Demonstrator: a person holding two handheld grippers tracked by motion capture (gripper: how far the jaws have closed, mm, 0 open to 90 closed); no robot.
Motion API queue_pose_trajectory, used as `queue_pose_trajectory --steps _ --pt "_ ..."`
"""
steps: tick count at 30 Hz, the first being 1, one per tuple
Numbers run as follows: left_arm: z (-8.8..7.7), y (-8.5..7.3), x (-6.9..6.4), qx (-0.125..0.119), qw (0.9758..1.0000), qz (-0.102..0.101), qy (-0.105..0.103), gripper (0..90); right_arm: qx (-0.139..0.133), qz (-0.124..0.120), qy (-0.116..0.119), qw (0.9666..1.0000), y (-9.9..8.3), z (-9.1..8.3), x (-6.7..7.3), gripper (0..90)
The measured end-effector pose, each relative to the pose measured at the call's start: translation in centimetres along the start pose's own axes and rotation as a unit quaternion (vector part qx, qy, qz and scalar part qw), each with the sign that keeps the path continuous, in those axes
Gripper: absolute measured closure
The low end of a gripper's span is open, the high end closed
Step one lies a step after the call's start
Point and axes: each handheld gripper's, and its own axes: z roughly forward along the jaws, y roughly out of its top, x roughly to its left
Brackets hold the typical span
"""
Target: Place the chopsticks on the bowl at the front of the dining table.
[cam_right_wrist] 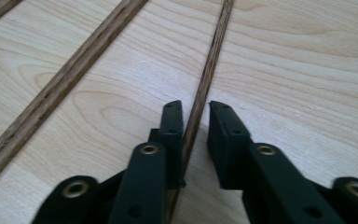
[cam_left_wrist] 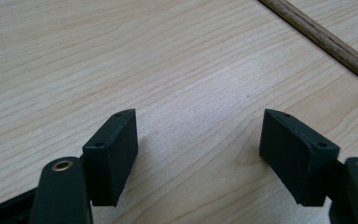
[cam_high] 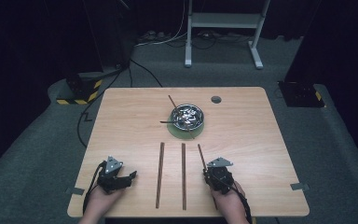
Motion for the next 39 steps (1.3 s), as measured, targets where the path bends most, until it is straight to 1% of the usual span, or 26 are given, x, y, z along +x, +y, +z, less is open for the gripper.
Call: queue_pose_trajectory --steps 1,6,9,10,12,15,19,20,23,24,25,30,31,36,39 --pt "0.0 -0.1 0.0 0.000 1.0000 -0.001 0.000 28.4 0.002 0.002 0.005 1.0000 0.0 0.0 -0.2 83.3" --pt "-0.1 -0.1 0.0 -0.001 1.0000 -0.001 0.001 28.9 0.001 0.003 0.005 1.0000 0.0 0.0 -0.3 83.9" --pt "-0.1 -0.1 0.0 0.000 1.0000 -0.001 0.001 28.8 0.003 -0.003 0.007 1.0000 0.0 -0.1 -0.4 84.2" --pt "-0.1 -0.1 -0.1 0.000 1.0000 0.000 0.001 29.0 0.003 -0.004 0.004 1.0000 0.0 -0.1 -0.5 84.3" --pt "-0.2 -0.1 -0.1 0.000 1.0000 -0.001 0.002 29.8 0.002 0.001 0.003 1.0000 -0.1 -0.3 -0.7 84.3" --pt "-0.2 -0.1 -0.1 -0.001 1.0000 -0.001 0.002 29.8 -0.008 0.009 -0.001 0.9999 -0.1 -0.7 -1.2 84.4" --pt "-0.2 -0.2 -0.2 -0.002 1.0000 0.000 0.003 30.0 -0.016 0.018 0.002 0.9997 0.2 -1.4 -1.8 84.3" --pt "-0.2 -0.2 -0.2 -0.002 1.0000 0.000 0.003 30.1 -0.020 0.015 0.002 0.9997 0.4 -1.6 -2.0 84.3" --pt "-0.2 -0.2 -0.1 -0.001 1.0000 -0.001 0.001 30.2 -0.028 0.019 0.001 0.9994 0.7 -2.1 -2.3 84.4" --pt "-0.2 -0.2 -0.1 -0.001 1.0000 -0.001 0.001 30.2 -0.036 0.021 0.000 0.9991 1.0 -2.3 -2.5 84.4" --pt "-0.2 -0.2 -0.1 -0.001 1.0000 -0.002 0.001 30.2 -0.037 0.021 0.000 0.9991 1.1 -2.4 -2.6 84.4" --pt "-0.2 -0.1 0.0 -0.001 1.0000 -0.001 -0.002 30.2 -0.045 0.020 -0.001 0.9988 1.6 -2.5 -2.7 84.4" --pt "-0.2 -0.1 -0.1 -0.001 1.0000 -0.001 -0.004 29.9 -0.050 0.024 0.000 0.9985 1.8 -2.4 -2.9 84.4" --pt "-0.2 -0.2 -0.1 -0.001 1.0000 0.001 -0.002 30.2 -0.052 0.032 0.002 0.9981 2.3 -2.2 -3.2 84.4" --pt "-0.2 -0.2 -0.1 -0.001 1.0000 0.001 -0.003 30.2 -0.057 0.029 0.002 0.9979 2.7 -2.1 -3.5 84.4"
